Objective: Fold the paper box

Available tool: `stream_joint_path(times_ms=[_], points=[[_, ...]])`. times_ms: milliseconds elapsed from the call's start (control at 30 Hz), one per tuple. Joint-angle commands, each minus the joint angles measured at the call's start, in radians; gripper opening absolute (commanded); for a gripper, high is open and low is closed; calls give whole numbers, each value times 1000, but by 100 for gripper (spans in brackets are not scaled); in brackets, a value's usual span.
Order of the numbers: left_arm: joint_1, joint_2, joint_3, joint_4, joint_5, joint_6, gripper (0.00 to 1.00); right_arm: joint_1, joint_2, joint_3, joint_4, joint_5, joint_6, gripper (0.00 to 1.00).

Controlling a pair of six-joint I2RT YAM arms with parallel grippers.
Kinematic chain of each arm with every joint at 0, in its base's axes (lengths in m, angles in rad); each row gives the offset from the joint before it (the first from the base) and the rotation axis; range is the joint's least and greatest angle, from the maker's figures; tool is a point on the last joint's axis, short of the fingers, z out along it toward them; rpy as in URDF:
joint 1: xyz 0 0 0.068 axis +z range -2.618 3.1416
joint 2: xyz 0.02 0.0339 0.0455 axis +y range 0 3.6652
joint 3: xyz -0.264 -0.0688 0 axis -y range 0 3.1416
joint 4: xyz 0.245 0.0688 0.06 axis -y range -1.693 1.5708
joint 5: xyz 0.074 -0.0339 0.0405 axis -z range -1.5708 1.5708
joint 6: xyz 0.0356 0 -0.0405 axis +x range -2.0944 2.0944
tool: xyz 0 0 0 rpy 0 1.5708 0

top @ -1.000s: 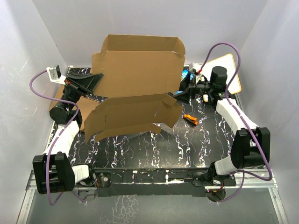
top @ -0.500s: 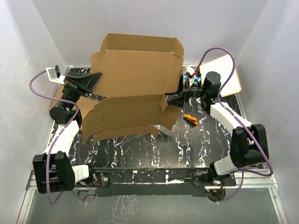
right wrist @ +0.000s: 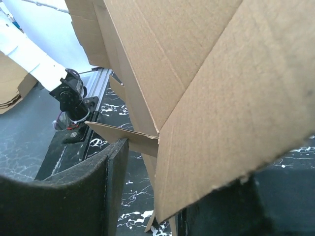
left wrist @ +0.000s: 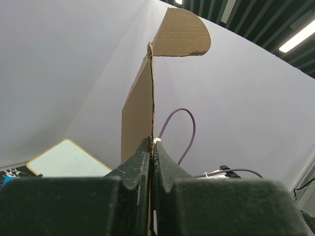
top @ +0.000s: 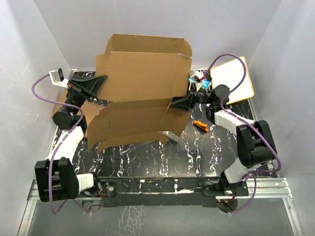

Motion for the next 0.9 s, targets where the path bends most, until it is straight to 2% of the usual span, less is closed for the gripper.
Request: stream_joint_path(times_ms=[0, 133, 433, 633, 667, 733, 867], points=[[5, -5, 13, 124, -34, -22, 0, 12, 26, 2, 269, 36, 85, 41], [5, 2, 14, 121, -33, -23, 0, 16, 53, 10, 359, 37, 146, 35], [3, 22, 2, 118, -22, -15, 0, 23, 67, 11, 456, 25, 211, 10], [2, 19, 2, 80, 7, 23, 0, 21, 38, 7, 444, 6, 207, 8], [2, 16, 2, 65, 17, 37, 0, 18, 31, 7, 421, -1, 194, 8], [1, 5, 5, 20, 40, 62, 11, 9, 1, 6, 301, -12, 129, 8], [2, -9, 33, -102, 121, 128, 30, -27, -70, 26, -96, -32, -132, 8]])
